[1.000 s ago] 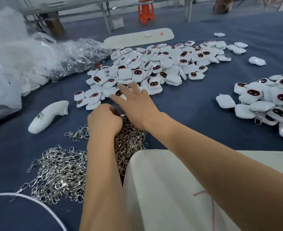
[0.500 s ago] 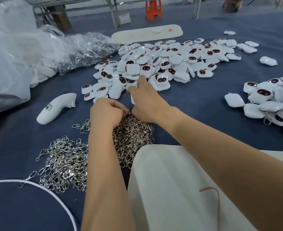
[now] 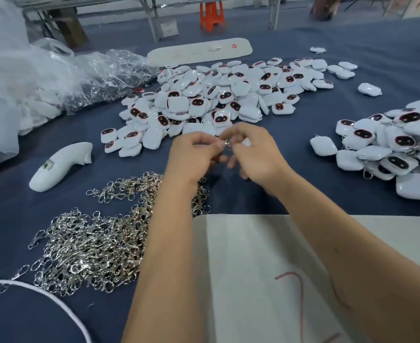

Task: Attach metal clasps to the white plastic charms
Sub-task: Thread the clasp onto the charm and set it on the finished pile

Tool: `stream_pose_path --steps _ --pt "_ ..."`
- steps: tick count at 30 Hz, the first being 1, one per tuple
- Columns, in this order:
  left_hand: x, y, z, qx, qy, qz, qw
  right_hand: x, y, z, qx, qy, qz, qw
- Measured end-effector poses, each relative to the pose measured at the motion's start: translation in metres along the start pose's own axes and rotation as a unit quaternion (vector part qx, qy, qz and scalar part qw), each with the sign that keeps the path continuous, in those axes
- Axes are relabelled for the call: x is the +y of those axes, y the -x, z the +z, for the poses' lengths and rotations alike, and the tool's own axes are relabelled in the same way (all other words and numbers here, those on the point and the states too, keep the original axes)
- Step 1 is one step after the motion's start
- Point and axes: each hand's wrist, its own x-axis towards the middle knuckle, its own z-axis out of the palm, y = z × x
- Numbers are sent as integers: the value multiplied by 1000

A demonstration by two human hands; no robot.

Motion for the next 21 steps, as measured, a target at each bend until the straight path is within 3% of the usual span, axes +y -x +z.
stream_pose_path --steps 8,14,21 --pt "0 10 55 -115 -5 -7 993 33 31 -72 38 -43 0 998" --pt "-3 14 58 -121 -1 2 993 44 35 -88 49 -68 -27 996" --pt "-4 16 62 -129 5 19 991 48 34 -87 20 -12 -45 999"
